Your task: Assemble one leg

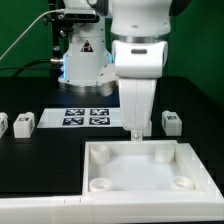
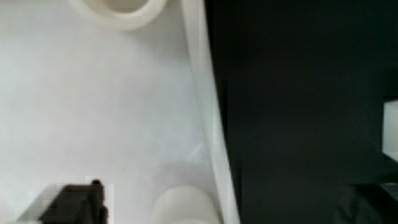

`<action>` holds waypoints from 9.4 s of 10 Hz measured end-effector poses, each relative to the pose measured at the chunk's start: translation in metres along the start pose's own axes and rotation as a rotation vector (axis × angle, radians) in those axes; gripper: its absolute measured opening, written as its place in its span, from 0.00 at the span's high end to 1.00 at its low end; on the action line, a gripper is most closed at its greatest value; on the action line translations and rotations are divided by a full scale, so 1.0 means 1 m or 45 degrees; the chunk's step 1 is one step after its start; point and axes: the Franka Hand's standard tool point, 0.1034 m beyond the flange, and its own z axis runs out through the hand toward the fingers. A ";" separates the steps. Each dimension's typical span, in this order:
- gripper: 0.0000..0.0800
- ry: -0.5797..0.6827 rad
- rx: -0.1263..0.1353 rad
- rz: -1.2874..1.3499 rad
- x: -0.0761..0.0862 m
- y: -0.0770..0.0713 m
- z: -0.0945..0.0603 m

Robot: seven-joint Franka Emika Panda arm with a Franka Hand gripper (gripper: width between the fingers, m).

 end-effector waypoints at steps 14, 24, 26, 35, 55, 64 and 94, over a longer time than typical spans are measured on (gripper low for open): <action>0.19 -0.655 0.410 1.287 0.046 -0.090 0.019; 0.19 -0.954 0.570 1.209 0.044 -0.114 0.055; 0.19 -0.964 0.576 1.207 0.039 -0.119 0.061; 0.64 -0.964 0.576 1.206 0.039 -0.119 0.061; 0.63 0.658 -0.309 1.208 0.036 0.022 -0.120; 0.63 0.786 -0.345 1.207 0.066 0.072 -0.101; 0.63 0.835 -0.415 1.205 0.063 0.101 -0.035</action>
Offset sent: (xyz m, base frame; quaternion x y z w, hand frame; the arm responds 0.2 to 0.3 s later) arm -0.0167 0.0469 -0.0064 0.0022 0.0108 0.3535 0.9354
